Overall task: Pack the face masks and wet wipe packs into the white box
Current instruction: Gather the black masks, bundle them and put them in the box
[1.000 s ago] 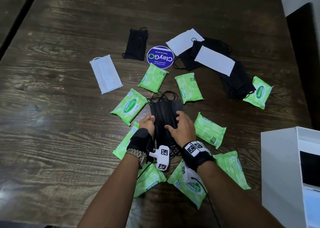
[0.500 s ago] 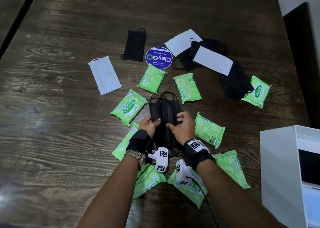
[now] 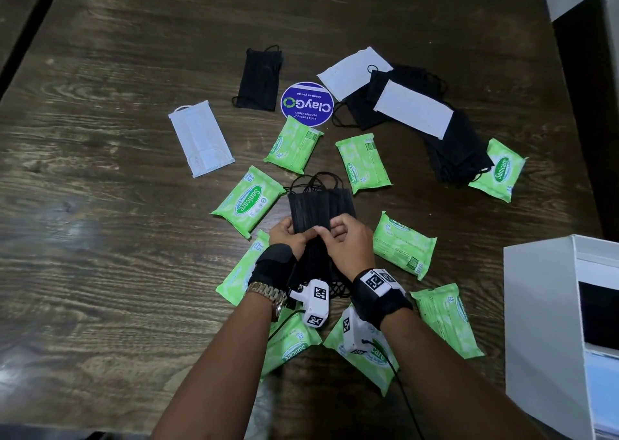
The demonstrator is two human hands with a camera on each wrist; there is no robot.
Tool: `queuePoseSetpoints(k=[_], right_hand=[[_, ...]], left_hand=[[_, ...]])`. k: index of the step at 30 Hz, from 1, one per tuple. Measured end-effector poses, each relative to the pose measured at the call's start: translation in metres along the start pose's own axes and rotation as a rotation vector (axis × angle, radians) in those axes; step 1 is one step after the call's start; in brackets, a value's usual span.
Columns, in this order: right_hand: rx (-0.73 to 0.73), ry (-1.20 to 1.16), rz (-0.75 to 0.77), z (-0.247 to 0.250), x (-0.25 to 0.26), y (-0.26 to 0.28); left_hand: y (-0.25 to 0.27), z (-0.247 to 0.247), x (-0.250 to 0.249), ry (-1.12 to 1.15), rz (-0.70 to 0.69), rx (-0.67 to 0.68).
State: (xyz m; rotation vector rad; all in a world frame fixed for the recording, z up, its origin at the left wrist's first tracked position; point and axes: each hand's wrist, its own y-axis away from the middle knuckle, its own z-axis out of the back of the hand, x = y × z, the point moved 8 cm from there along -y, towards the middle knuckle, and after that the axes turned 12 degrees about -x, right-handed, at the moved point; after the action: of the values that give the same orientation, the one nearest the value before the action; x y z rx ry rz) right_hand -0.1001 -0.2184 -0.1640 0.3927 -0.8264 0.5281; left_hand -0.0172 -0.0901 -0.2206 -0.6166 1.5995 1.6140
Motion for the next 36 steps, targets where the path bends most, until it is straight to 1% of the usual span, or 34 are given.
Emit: queuePoseSetpoints(k=[2, 4, 5, 7, 8, 9, 11, 14, 16, 22, 25, 28, 32, 36], right_hand=[[-0.033, 0.025, -0.010, 0.007, 0.000, -0.004], [-0.136, 0.054, 0.024, 0.029, 0.007, -0.013], [-0.207, 0.082, 0.086, 0.043, 0.015, -0.017], [-0.327, 0.172, 0.263, 0.068, 0.040, -0.021], [-0.356, 0.207, 0.324, 0.074, 0.050, -0.020], [-0.355, 0.229, 0.348, 0.073, 0.055, -0.020], [-0.272, 0.240, 0.332, 0.055, 0.053, -0.018], [-0.045, 0.267, 0.284, 0.008, 0.035, -0.010], [0.057, 0.292, 0.283, -0.012, 0.025, -0.002], [0.076, 0.282, 0.290, -0.020, 0.016, 0.003], [0.096, 0.321, 0.241, -0.022, 0.016, 0.003], [0.088, 0.354, 0.207, -0.025, 0.019, 0.004], [0.050, 0.388, 0.194, -0.021, 0.021, 0.004], [0.047, 0.341, 0.141, -0.020, 0.016, 0.000]], left_hand=[[-0.001, -0.001, -0.001, -0.015, -0.007, -0.013], [-0.001, -0.003, -0.001, -0.006, 0.000, -0.014], [-0.002, -0.003, 0.000, -0.003, 0.006, -0.010], [-0.003, -0.002, 0.002, 0.000, 0.013, -0.001], [-0.003, -0.002, 0.003, 0.002, 0.017, 0.003], [-0.004, -0.002, 0.004, 0.007, 0.022, 0.003], [-0.004, -0.003, 0.004, 0.012, 0.028, -0.001], [-0.004, -0.003, 0.003, 0.001, 0.029, 0.001], [-0.004, -0.002, 0.003, 0.001, 0.038, 0.001], [-0.010, 0.001, 0.005, 0.000, 0.061, -0.033], [-0.012, 0.003, 0.013, 0.068, 0.155, -0.042], [-0.016, 0.002, 0.017, 0.107, 0.220, -0.008], [-0.009, -0.002, 0.012, 0.107, 0.226, 0.030], [-0.004, -0.001, 0.008, 0.107, 0.223, 0.047]])
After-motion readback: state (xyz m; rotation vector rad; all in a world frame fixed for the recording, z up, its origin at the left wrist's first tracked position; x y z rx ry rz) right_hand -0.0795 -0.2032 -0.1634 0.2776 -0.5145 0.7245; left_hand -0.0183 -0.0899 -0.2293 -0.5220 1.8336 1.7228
